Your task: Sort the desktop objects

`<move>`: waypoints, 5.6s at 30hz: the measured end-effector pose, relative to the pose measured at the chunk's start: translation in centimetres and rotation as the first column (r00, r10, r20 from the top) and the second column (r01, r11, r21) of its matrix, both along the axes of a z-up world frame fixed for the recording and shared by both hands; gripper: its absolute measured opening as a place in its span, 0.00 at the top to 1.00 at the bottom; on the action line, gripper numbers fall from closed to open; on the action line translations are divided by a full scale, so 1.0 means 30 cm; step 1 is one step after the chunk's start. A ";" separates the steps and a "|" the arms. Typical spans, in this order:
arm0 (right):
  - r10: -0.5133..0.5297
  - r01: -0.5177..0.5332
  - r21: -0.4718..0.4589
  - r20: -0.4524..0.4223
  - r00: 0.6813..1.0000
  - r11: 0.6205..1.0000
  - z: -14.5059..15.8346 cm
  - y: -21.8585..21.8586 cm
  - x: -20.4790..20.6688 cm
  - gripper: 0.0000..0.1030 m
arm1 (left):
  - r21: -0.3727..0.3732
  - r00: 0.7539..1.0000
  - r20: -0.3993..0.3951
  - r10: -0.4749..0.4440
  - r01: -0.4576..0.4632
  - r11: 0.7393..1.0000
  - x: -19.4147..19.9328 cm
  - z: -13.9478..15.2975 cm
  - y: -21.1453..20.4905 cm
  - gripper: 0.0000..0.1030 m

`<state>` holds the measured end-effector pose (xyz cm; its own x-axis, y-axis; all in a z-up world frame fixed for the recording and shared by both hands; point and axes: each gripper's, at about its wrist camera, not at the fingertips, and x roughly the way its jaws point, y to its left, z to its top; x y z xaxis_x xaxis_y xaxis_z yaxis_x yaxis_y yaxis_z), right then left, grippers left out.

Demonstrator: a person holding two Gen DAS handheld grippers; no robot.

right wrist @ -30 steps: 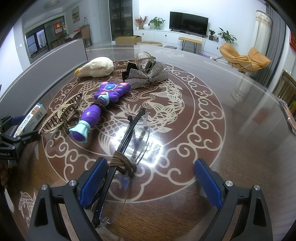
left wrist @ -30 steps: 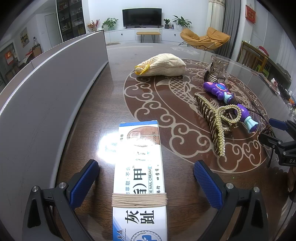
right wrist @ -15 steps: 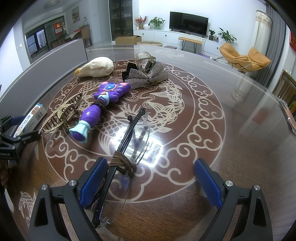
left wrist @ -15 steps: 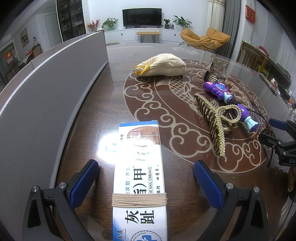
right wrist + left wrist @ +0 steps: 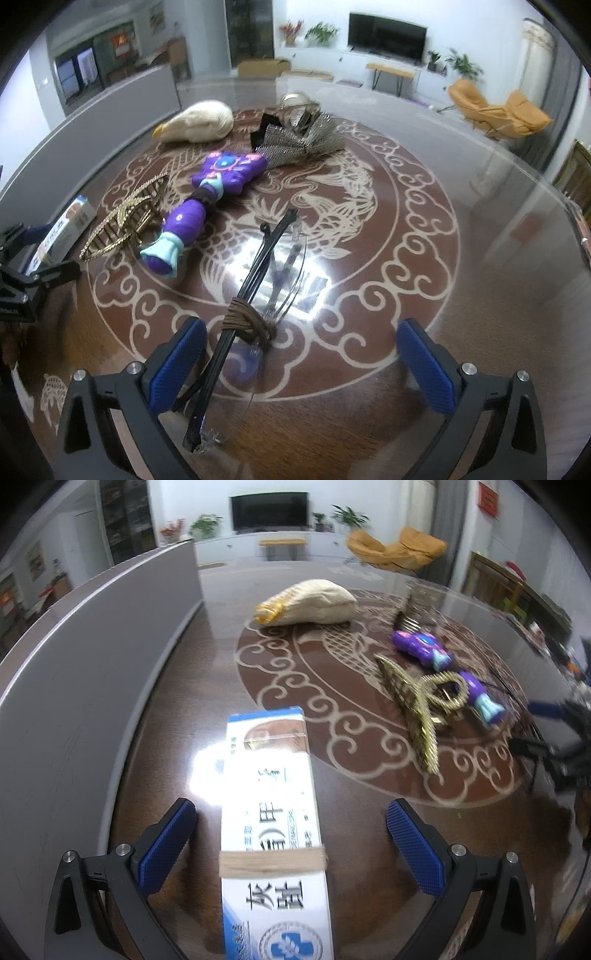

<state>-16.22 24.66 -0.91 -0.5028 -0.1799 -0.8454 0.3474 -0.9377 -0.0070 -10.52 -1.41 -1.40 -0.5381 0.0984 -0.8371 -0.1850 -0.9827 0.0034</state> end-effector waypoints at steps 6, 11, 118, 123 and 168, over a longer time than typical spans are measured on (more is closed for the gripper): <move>0.034 -0.034 0.002 0.020 0.999 0.999 0.043 -0.011 0.020 0.85 | 0.010 0.999 -0.048 -0.016 0.017 1.000 0.072 0.031 -0.005 0.58; 0.079 -0.079 -0.009 0.022 0.997 0.997 0.086 -0.029 0.058 0.88 | 0.083 0.997 -0.064 -0.051 0.056 0.995 0.165 0.098 0.010 0.58; -0.104 0.104 -0.010 -0.054 0.993 0.995 -0.024 0.062 0.138 0.00 | 0.013 0.999 -0.042 -0.024 0.024 1.000 -0.135 -0.026 0.191 0.00; -0.104 0.104 -0.010 -0.054 0.993 0.995 -0.024 0.064 0.136 0.00 | 0.013 0.999 -0.042 -0.024 0.024 1.000 -0.139 -0.028 0.190 0.00; -0.103 0.102 -0.011 -0.054 0.993 0.995 -0.024 0.064 0.139 0.00 | 0.011 0.999 -0.029 -0.036 0.037 0.999 -0.134 -0.024 0.188 0.00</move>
